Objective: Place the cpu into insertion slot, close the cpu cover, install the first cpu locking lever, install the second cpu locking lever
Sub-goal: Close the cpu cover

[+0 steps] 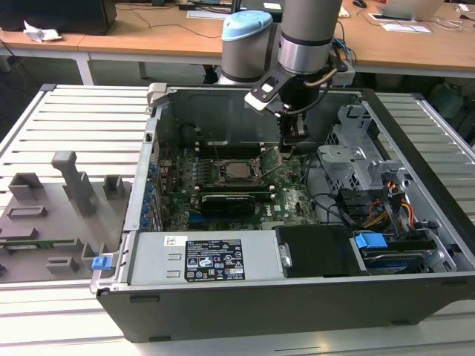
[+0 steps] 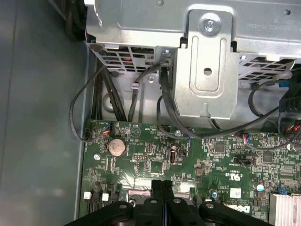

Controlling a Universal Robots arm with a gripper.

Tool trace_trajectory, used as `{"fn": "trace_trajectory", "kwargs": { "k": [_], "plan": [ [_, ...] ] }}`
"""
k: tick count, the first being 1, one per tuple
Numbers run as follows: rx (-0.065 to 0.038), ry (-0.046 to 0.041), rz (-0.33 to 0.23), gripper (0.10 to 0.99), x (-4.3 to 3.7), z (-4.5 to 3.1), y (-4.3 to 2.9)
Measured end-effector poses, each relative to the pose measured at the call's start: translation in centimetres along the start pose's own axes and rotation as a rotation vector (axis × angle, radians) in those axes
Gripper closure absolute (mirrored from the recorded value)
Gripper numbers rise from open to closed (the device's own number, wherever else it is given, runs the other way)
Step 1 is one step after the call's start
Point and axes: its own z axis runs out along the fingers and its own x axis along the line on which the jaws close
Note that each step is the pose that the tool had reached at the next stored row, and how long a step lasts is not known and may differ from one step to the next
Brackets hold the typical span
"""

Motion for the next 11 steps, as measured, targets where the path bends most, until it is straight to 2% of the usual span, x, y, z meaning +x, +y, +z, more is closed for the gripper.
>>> {"fn": "trace_trajectory", "kwargs": {
  "k": [6, 11],
  "plan": [
    [0.001, -0.0007, 0.0, 0.98, -0.06, 0.17, 0.92],
    [0.001, -0.0011, -0.001, 0.98, -0.07, 0.72, 1.0]
  ]
}}
